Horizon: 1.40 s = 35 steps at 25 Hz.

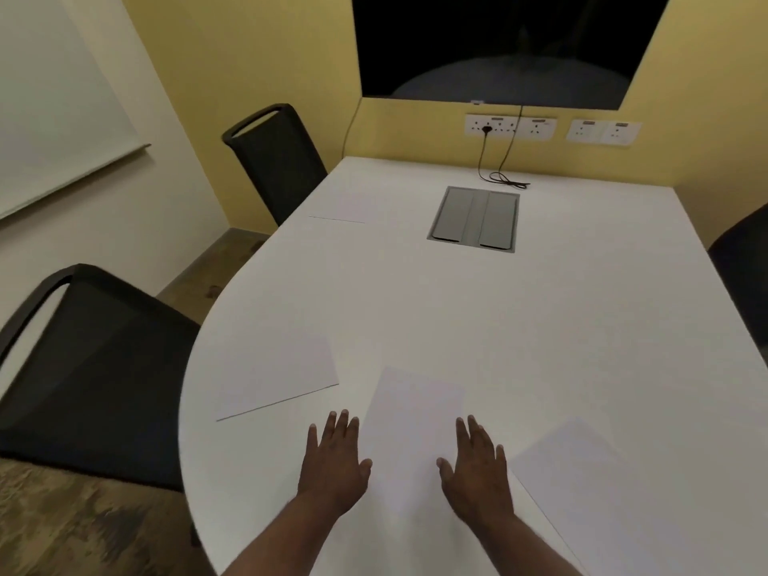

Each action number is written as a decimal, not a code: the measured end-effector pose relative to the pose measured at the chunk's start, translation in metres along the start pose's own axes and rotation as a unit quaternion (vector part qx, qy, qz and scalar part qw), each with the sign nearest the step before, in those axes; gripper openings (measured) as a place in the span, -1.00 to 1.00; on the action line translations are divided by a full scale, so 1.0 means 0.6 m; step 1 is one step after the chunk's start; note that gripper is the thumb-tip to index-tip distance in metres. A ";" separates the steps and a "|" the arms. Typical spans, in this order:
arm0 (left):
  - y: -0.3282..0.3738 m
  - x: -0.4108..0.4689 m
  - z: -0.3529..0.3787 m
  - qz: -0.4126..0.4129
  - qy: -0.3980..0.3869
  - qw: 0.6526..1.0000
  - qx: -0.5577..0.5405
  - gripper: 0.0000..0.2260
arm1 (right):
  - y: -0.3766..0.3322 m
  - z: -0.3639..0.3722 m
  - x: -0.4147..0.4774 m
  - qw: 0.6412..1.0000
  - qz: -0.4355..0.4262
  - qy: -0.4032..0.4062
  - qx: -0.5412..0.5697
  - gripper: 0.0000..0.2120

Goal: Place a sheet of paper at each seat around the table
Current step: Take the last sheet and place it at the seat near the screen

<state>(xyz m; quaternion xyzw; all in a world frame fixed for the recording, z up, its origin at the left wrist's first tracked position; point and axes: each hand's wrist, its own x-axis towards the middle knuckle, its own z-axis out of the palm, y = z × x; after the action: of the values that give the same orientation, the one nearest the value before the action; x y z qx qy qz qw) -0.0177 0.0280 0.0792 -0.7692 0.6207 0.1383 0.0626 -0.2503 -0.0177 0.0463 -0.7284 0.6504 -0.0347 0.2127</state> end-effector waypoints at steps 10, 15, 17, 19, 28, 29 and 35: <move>0.016 0.137 0.107 -0.109 -0.110 0.975 -0.162 -0.23 | -0.011 0.119 0.072 0.985 0.138 -0.030 0.100 -0.22; 0.034 0.148 0.124 -0.189 -0.058 0.944 -0.263 -0.25 | -0.038 0.136 0.089 0.983 0.148 -0.013 0.111 -0.25; 0.042 0.151 0.120 -0.215 -0.038 0.937 -0.272 -0.27 | -0.045 0.135 0.092 0.982 0.150 -0.015 0.113 -0.25; 0.047 0.157 0.112 -0.237 -0.034 0.929 -0.282 -0.30 | -0.046 0.135 0.094 0.981 0.155 -0.019 0.119 -0.26; 0.040 0.197 0.084 -0.317 -0.052 0.859 -0.400 -0.37 | -0.058 0.138 0.081 0.980 0.147 -0.027 0.133 -0.25; 0.042 0.197 0.084 -0.316 -0.055 0.857 -0.402 -0.37 | -0.061 0.139 0.078 0.979 0.147 -0.025 0.138 -0.24; 0.035 0.193 0.101 -0.312 -0.103 0.822 -0.465 -0.33 | -0.071 0.131 0.073 0.972 0.156 -0.011 0.178 -0.22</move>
<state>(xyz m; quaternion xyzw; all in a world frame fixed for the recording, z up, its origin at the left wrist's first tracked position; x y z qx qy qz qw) -0.0241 -0.0693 -0.0105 -0.8409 0.2000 0.4620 -0.1987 -0.1780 -0.0364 -0.0196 -0.5688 0.7371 -0.1079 0.3486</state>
